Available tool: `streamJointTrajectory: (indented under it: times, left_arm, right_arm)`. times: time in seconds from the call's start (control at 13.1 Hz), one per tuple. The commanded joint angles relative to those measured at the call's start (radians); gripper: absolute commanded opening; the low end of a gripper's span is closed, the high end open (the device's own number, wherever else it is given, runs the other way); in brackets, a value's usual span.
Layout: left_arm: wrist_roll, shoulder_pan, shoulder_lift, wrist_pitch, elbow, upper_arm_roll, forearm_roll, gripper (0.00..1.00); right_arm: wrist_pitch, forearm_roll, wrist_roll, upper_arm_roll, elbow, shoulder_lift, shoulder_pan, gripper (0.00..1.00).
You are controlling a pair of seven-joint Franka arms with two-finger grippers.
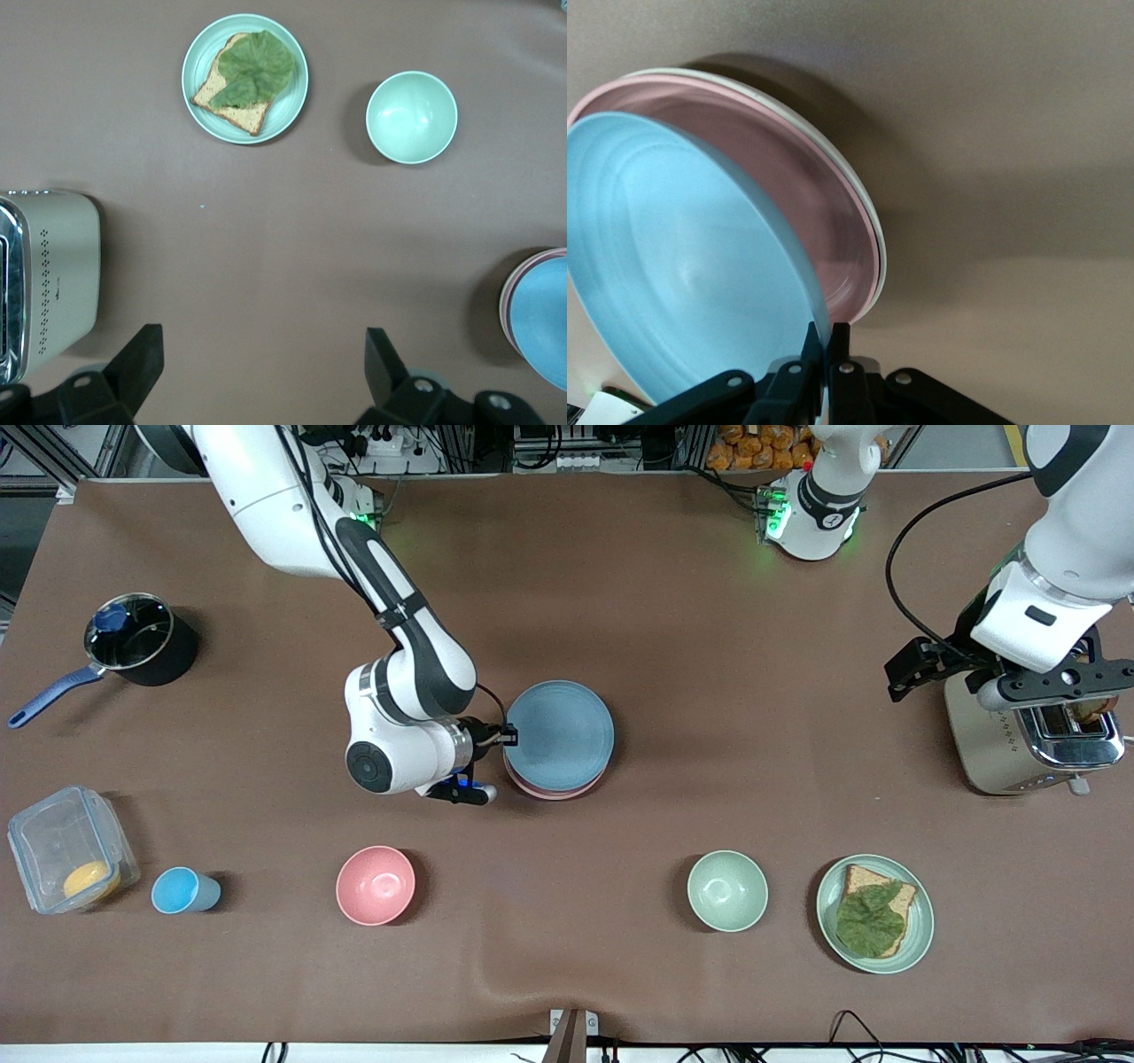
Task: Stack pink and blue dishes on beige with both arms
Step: 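Open the right gripper and draw it back from the plate stack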
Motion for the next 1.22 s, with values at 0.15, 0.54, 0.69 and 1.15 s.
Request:
streamJointTrajectory:
  times: [0.15, 0.54, 0.69, 1.15]
  left_arm:
    - [0.018, 0.004, -0.028, -0.04, 0.014, -0.005, 0.017, 1.0]
    - [0.107, -0.155, -0.056, -0.04, 0.012, 0.2, 0.015, 1.0]
    - [0.13, -0.233, -0.056, -0.04, 0.012, 0.29, 0.015, 1.0]
    - [0.13, -0.233, -0.054, -0.04, 0.015, 0.295, 0.017, 1.0]
  right_arm:
    - [0.0, 0.026, 0.003, -0.009, 0.023, 0.019, 0.014, 0.0]
    - [0.0, 0.028, -0.006, -0.009, 0.025, 0.021, 0.014, 1.0]
    - [-0.003, 0.028, -0.009, -0.009, 0.026, 0.019, 0.002, 1.0]
    - [-0.145, -0.003, -0.009, -0.017, 0.127, 0.001, -0.117, 1.0]
